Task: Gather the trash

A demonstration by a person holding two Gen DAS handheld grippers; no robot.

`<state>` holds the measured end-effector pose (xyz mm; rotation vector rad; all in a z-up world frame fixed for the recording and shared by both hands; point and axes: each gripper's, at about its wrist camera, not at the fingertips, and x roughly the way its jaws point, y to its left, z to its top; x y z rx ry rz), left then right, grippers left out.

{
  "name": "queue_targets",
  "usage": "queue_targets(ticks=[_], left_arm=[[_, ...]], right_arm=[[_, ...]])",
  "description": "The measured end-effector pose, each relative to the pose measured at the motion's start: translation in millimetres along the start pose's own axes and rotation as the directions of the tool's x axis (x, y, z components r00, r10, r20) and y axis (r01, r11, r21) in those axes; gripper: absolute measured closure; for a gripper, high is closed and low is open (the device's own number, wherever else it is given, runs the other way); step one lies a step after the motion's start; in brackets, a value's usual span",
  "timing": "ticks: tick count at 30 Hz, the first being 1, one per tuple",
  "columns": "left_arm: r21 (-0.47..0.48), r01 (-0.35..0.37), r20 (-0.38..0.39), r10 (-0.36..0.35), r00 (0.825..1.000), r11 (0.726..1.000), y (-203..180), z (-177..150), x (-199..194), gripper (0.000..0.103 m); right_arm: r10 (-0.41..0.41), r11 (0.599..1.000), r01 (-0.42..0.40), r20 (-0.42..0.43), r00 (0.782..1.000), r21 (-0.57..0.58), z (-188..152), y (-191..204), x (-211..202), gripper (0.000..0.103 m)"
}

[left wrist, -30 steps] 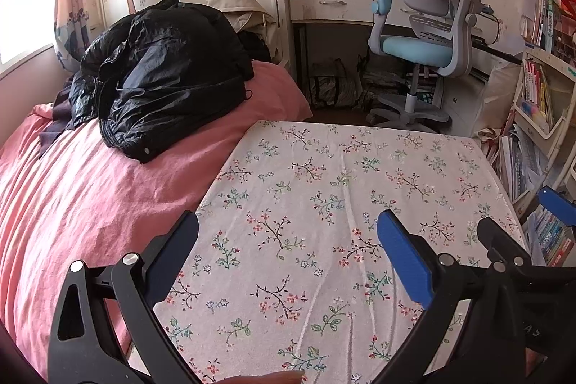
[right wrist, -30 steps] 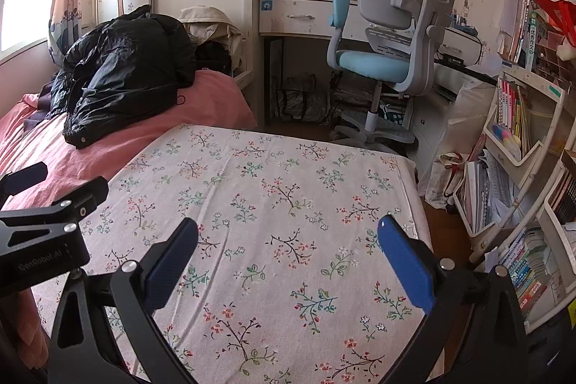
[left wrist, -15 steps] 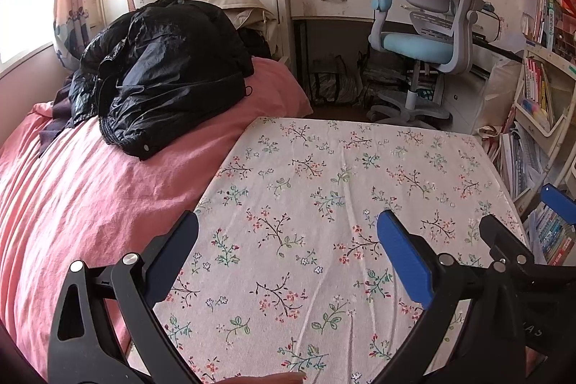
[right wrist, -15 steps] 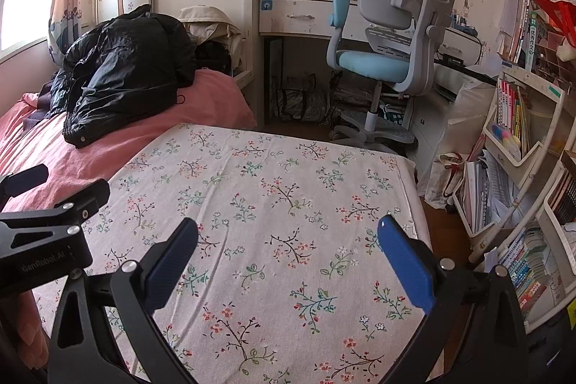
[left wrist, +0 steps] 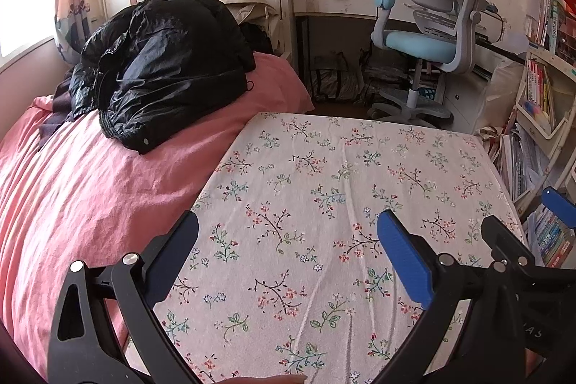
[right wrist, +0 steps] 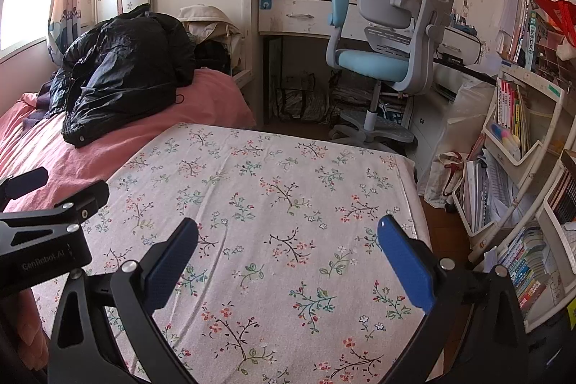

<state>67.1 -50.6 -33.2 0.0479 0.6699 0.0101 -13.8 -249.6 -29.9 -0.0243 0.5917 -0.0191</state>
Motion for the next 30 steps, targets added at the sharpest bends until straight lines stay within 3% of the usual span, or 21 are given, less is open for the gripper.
queue_targets(ticks=[30], left_arm=[[0.016,-0.024,-0.041,0.025,0.999,1.000,-5.2,-0.3,3.9,0.007]], right_arm=[[0.001,1.000,-0.001,-0.004,1.000,0.003,-2.3,-3.6,0.6,0.007]])
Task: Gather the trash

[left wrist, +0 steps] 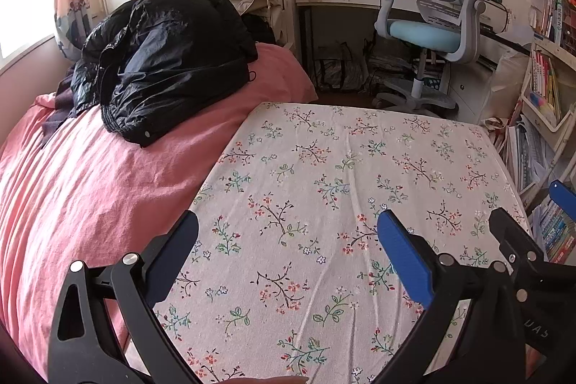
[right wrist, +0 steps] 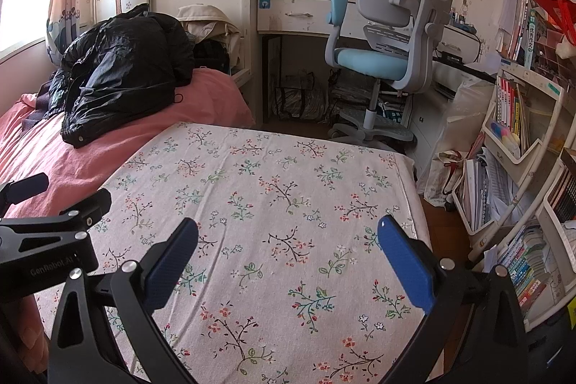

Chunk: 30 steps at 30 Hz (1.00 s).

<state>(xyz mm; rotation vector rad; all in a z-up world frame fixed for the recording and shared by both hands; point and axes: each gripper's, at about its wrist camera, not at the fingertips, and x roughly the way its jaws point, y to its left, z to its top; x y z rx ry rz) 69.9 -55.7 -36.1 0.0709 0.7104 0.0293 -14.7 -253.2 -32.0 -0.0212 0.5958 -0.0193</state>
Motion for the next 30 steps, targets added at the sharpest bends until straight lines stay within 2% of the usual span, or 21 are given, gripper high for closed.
queue_targets(ticks=[12,30], left_arm=[[-0.032,0.014,-0.019,-0.015,1.000,0.999,5.6,-0.7,4.8,0.007],[-0.025,0.009,-0.019,-0.010,1.000,1.000,4.8,-0.2,4.7,0.007]], right_arm=[[0.001,1.000,-0.001,-0.003,1.000,0.000,-1.6,-2.4,0.3,0.007],[0.001,1.000,-0.001,-0.007,1.000,-0.002,-2.2,-3.2,1.9,0.007]])
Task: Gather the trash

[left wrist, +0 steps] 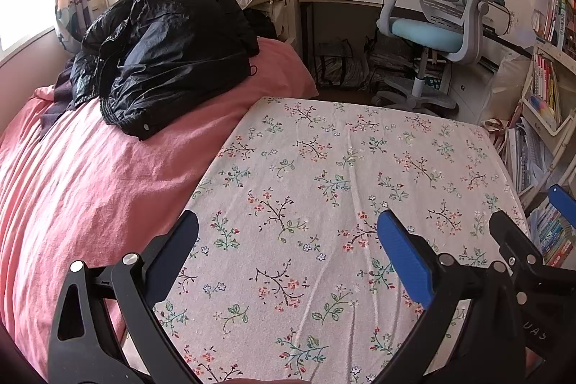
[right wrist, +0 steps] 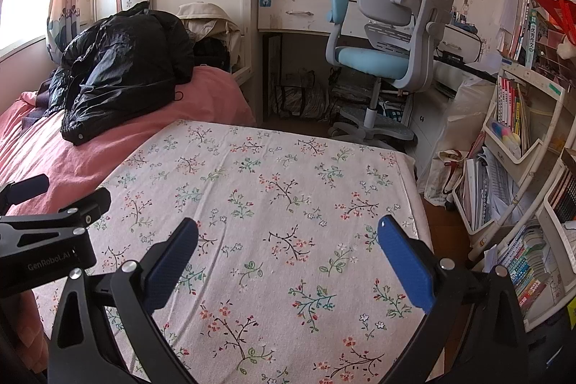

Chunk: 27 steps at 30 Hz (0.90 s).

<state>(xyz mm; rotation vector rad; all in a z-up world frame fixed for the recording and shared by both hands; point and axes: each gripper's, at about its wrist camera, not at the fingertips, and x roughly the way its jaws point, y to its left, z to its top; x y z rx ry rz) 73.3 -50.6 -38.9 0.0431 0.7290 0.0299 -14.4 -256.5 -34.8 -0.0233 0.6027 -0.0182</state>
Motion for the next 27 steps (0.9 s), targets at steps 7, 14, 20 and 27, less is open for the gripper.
queue_targets(ticks=[7,14,20,27], left_arm=[[0.005,-0.004,-0.003,0.004,1.000,1.000,0.0,-0.2,0.4,0.007],[0.004,-0.004,-0.005,0.004,1.000,1.000,0.0,0.4,-0.1,0.007],[0.006,-0.005,-0.004,0.005,1.000,1.000,0.4,0.6,-0.4,0.007],[0.017,-0.007,-0.003,0.007,1.000,1.000,-2.0,0.0,-0.5,0.007]], right_arm=[[0.000,1.000,0.000,0.001,1.000,0.001,-0.3,-0.2,-0.6,0.007],[-0.003,1.000,0.003,-0.003,1.000,-0.005,-0.3,2.8,1.8,0.007],[-0.003,1.000,0.003,-0.003,1.000,-0.010,0.1,3.7,1.5,0.007],[-0.002,1.000,0.002,-0.002,1.000,-0.007,1.4,2.6,0.8,0.007]])
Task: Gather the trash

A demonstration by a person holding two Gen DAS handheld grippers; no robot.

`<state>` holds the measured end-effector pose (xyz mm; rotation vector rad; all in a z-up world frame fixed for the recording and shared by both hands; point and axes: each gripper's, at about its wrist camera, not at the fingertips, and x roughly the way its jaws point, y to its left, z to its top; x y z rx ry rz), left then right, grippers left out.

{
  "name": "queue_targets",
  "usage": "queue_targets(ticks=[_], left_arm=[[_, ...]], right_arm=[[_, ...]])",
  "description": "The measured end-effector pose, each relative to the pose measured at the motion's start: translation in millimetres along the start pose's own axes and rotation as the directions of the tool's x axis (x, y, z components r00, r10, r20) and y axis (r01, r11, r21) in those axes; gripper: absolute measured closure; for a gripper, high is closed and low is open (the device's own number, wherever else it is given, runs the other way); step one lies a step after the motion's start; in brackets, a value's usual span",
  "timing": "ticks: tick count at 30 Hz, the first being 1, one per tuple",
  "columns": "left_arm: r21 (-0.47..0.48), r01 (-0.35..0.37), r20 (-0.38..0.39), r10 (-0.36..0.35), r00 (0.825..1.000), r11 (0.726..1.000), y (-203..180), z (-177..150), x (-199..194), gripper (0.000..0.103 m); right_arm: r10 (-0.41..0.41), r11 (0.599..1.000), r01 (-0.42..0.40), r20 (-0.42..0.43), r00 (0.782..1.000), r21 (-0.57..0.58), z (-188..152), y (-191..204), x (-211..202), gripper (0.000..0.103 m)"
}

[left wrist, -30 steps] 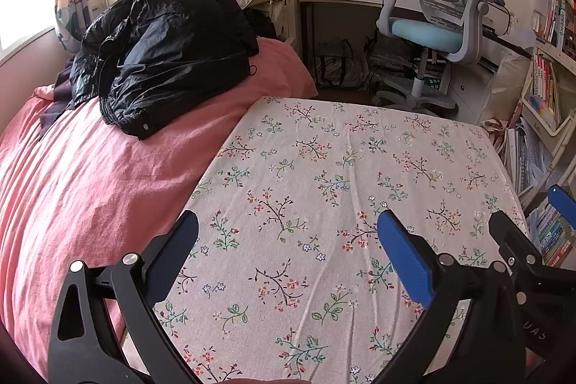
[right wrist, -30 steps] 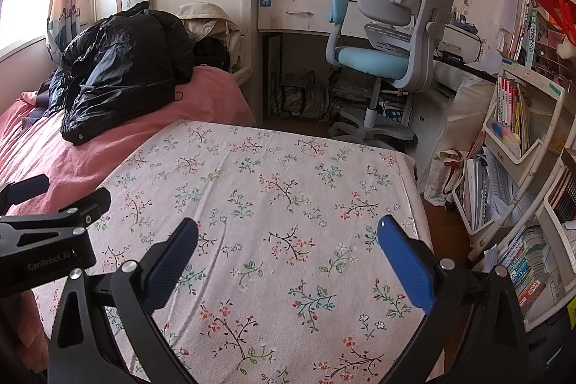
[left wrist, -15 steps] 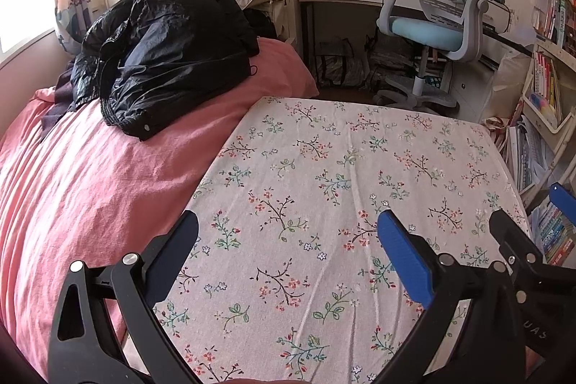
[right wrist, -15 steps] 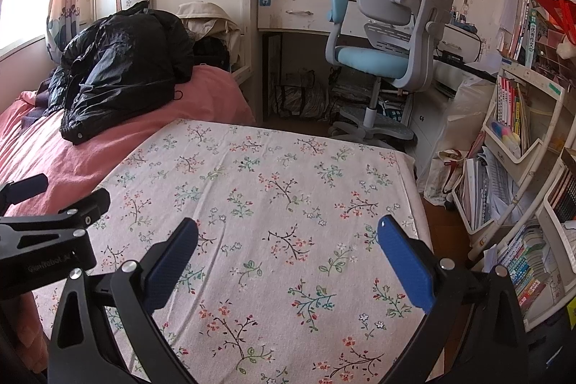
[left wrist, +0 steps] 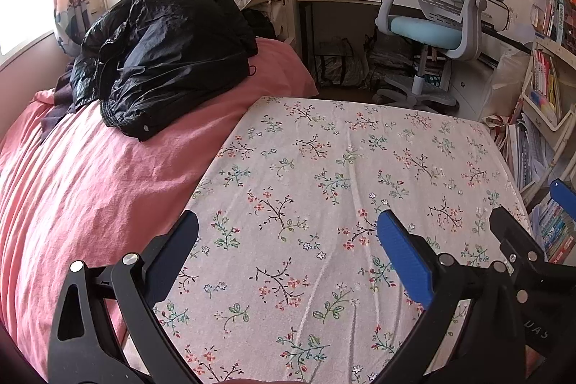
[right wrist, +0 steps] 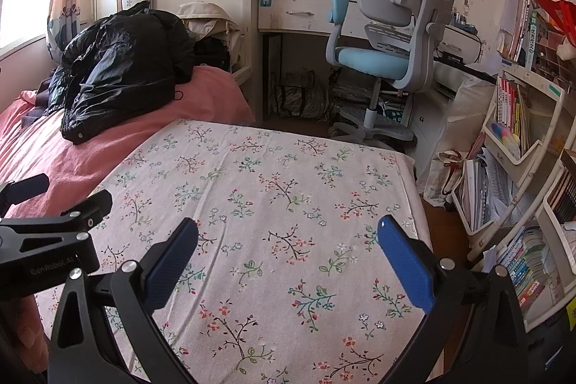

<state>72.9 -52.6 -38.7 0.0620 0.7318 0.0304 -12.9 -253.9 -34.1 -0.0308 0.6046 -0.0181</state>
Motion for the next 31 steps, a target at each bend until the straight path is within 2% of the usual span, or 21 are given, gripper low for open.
queue_targets(ticks=[9,15,19,23,27,31], left_arm=[[-0.003,0.002,0.005,-0.002,1.000,1.000,0,0,0,0.007],[-0.055,0.059,0.028,-0.058,0.998,0.997,7,-4,-4,0.007],[-0.030,0.013,0.075,-0.011,0.997,0.999,6,-4,-13,0.007],[-0.013,0.011,0.056,-0.011,0.998,1.000,8,0,-13,0.007],[0.048,0.035,-0.018,-0.034,0.999,0.998,-2,2,-5,0.007],[0.040,0.050,-0.018,-0.049,0.999,0.998,-4,0,-5,0.007]], right_arm=[[-0.001,1.000,0.001,0.002,1.000,0.000,0,0,0,0.007],[0.000,1.000,0.000,0.000,1.000,0.000,1,0,-1,0.007],[0.000,1.000,0.000,-0.001,1.000,0.002,1,-1,0,0.007],[-0.003,1.000,0.003,0.005,1.000,0.003,2,-1,0,0.007],[-0.011,1.000,0.010,0.015,1.000,0.014,3,-3,-1,0.007],[-0.020,1.000,0.019,0.030,0.999,0.024,3,-5,-3,0.007]])
